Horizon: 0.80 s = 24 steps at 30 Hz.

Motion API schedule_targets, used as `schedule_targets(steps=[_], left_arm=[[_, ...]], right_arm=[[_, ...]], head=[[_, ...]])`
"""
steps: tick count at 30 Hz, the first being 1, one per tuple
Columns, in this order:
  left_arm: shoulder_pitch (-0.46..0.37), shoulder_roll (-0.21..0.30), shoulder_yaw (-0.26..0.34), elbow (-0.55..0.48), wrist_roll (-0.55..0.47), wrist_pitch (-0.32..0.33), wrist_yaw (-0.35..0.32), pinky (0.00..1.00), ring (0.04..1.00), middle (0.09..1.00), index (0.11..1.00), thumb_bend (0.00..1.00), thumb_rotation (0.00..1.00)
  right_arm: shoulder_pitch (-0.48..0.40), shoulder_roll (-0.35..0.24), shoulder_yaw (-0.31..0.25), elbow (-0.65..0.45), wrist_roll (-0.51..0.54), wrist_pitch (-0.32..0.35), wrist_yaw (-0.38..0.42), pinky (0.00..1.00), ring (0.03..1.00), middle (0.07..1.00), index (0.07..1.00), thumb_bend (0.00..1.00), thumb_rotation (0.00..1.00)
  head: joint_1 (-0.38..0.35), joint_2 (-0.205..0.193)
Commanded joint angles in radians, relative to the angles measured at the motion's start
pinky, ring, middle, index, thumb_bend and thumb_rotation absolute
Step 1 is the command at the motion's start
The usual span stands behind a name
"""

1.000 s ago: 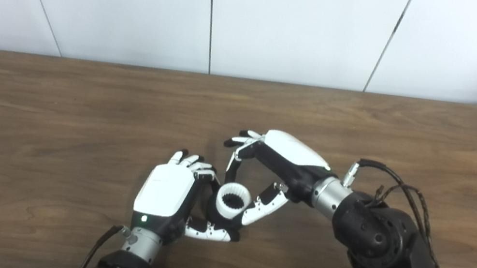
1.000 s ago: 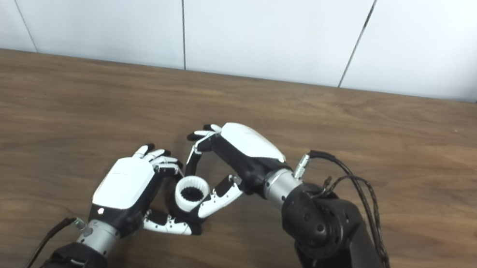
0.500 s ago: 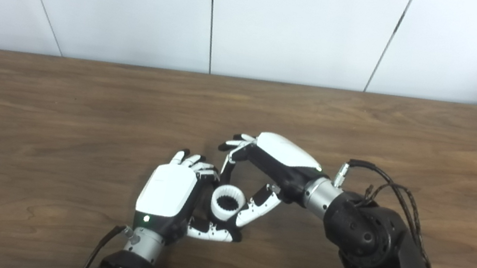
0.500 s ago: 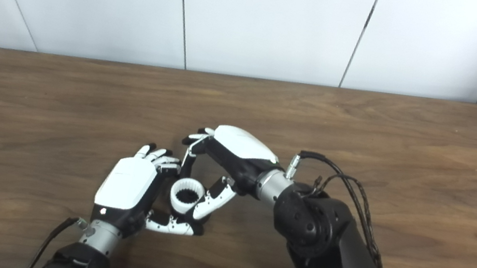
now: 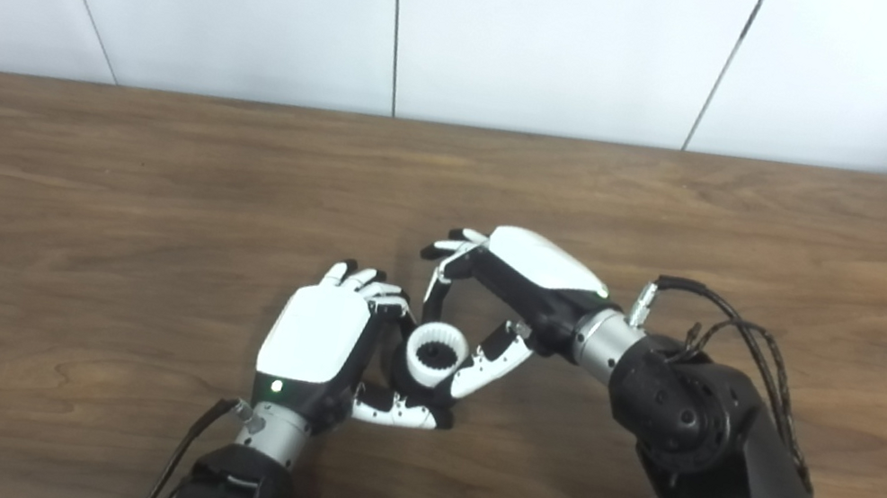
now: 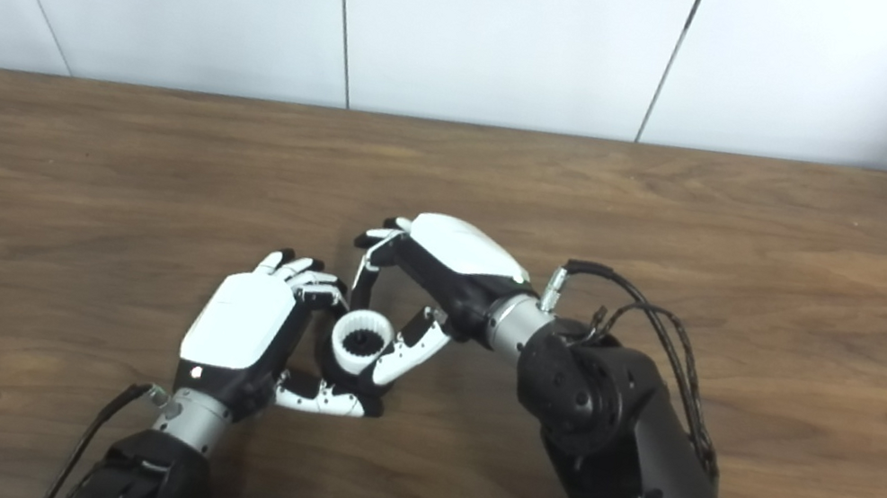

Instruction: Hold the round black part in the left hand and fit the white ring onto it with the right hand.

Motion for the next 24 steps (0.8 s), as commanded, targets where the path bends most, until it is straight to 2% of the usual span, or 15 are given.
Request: schedule_targets(steps=[1, 11, 24], left_arm=[[-0.002, -0.005, -0.004, -0.015, -0.006, -0.006, -0.012, 0.97, 0.886, 0.771, 0.483, 0.52, 0.06], [-0.002, -0.006, -0.004, -0.021, -0.003, -0.002, -0.020, 0.97, 0.886, 0.771, 0.484, 0.52, 0.06], [-0.007, -0.013, -0.008, -0.011, 0.008, -0.003, -0.011, 0.97, 0.883, 0.768, 0.483, 0.52, 0.06]], right_arm=[[-0.036, -0.006, -0.012, -0.020, -0.003, -0.011, -0.010, 1.00, 0.986, 0.894, 0.485, 0.52, 0.13], [-0.028, -0.011, -0.023, -0.012, 0.001, -0.023, -0.027, 1.00, 0.982, 0.885, 0.484, 0.52, 0.13], [-0.024, 0.000, -0.010, -0.010, -0.009, -0.022, -0.027, 1.00, 0.986, 0.889, 0.485, 0.52, 0.13]], head=[[0.000, 0.001], [0.000, 0.003], [-0.001, 0.003]])
